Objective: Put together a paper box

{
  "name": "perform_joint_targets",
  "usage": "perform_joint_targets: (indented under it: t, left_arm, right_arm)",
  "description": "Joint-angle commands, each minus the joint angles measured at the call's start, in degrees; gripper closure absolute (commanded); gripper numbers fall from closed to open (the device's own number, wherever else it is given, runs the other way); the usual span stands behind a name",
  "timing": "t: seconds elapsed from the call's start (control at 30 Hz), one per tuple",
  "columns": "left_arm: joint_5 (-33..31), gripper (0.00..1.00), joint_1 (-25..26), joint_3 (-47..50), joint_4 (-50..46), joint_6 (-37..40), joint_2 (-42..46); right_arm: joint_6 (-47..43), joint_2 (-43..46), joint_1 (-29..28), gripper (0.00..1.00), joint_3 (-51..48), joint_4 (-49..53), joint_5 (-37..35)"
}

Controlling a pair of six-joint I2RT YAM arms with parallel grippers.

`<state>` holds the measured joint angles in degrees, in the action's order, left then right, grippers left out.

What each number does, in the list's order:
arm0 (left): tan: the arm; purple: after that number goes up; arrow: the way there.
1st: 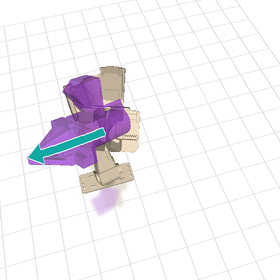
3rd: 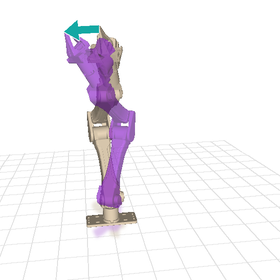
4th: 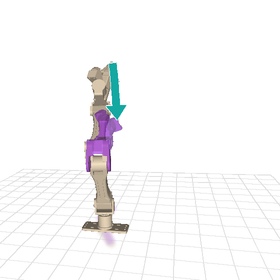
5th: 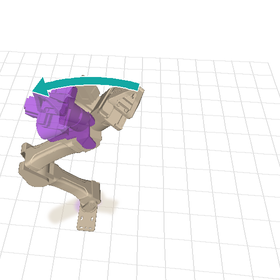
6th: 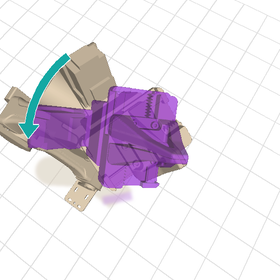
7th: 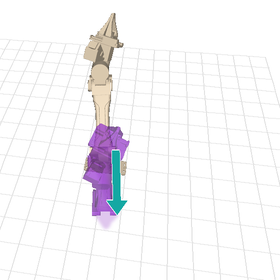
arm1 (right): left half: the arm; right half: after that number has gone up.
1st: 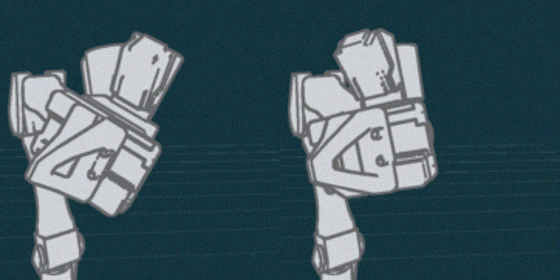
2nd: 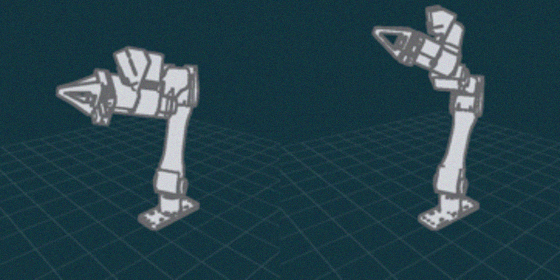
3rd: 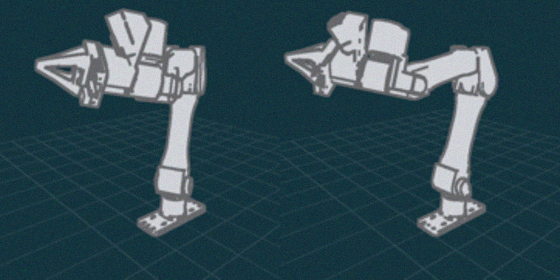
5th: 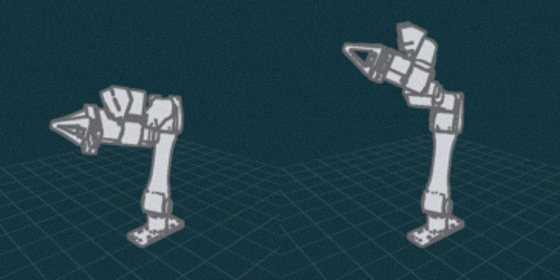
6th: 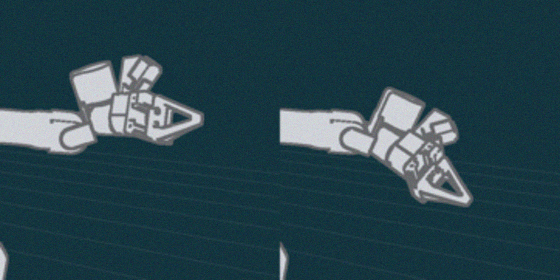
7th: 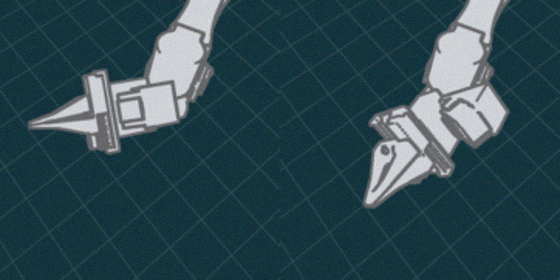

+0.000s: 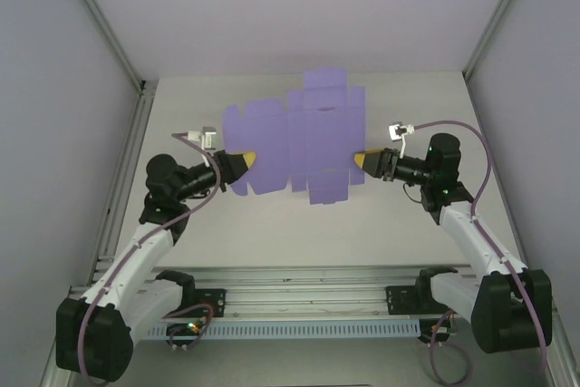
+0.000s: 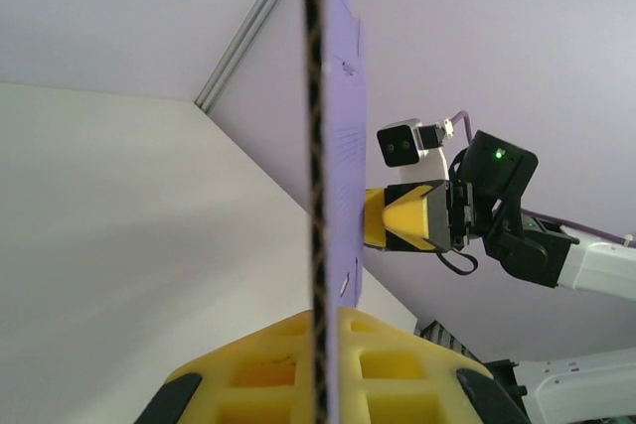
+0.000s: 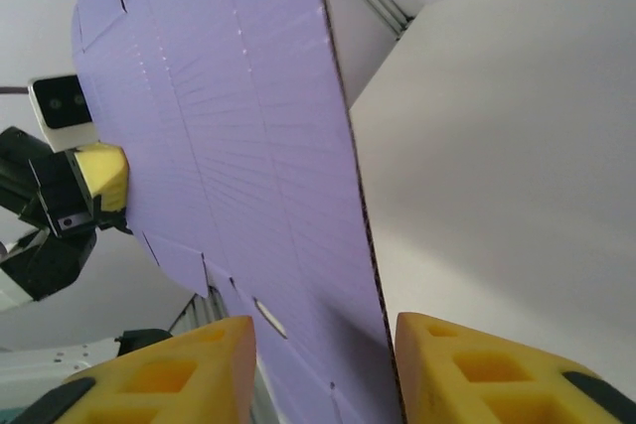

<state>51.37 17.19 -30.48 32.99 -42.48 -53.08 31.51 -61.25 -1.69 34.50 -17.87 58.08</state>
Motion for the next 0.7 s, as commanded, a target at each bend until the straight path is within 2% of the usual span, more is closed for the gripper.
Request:
perform_joint_targets:
  t: [0.0, 0.07, 0.1, 0.23, 0.43, 0.47, 0.5, 0.53, 0.6, 0.67]
  left_arm:
    - [0.2, 1.00, 0.5, 0.9, 4.9, -1.9, 1.0]
    - [0.1, 1.00, 0.5, 0.9, 4.9, -1.5, 0.9]
    - [-0.4, 1.00, 0.4, 0.8, 4.4, -1.0, 0.7]
    - [-1.7, 1.00, 0.5, 0.9, 3.0, 0.2, -0.2]
    - [-2.5, 1.00, 0.5, 2.2, 3.1, 0.6, -0.7]
    - [-2.8, 0.81, 0.3, 2.1, 0.8, 1.4, -0.5]
    - [-3.8, 0.37, 0.1, 1.6, -3.2, 2.7, -0.1]
    - [-5.7, 0.01, -0.2, 0.6, -10.1, 5.3, 0.9]
    - [-15.4, 0.00, 0.0, -2.4, -26.9, 11.5, 3.6]
    - [-30.2, 0.00, 0.3, -5.8, -43.2, 16.3, 6.3]
  right_arm:
    - [1.1, -0.2, -0.8, 0.60, 0.8, -3.4, 4.7]
    - [1.6, -0.4, -1.2, 0.63, 0.7, -4.9, 4.6]
    - [1.9, -0.6, -1.4, 0.68, 0.8, -5.3, 4.6]
    - [1.5, -0.1, -1.6, 1.00, 0.9, -4.6, 3.2]
    - [-2.9, 2.6, -2.5, 1.00, 1.5, -1.4, 0.7]
    - [-4.3, 3.0, -2.9, 1.00, 2.2, 0.7, -0.3]
    - [-6.7, 3.6, -3.4, 1.00, 3.7, 5.1, -2.4]
    - [-12.0, 4.0, -4.2, 1.00, 6.2, 13.3, -4.9]
    - [-21.7, 4.1, -7.0, 1.00, 11.1, 28.2, -13.3]
    - [-28.9, 2.8, -10.2, 1.00, 14.8, 39.2, -20.6]
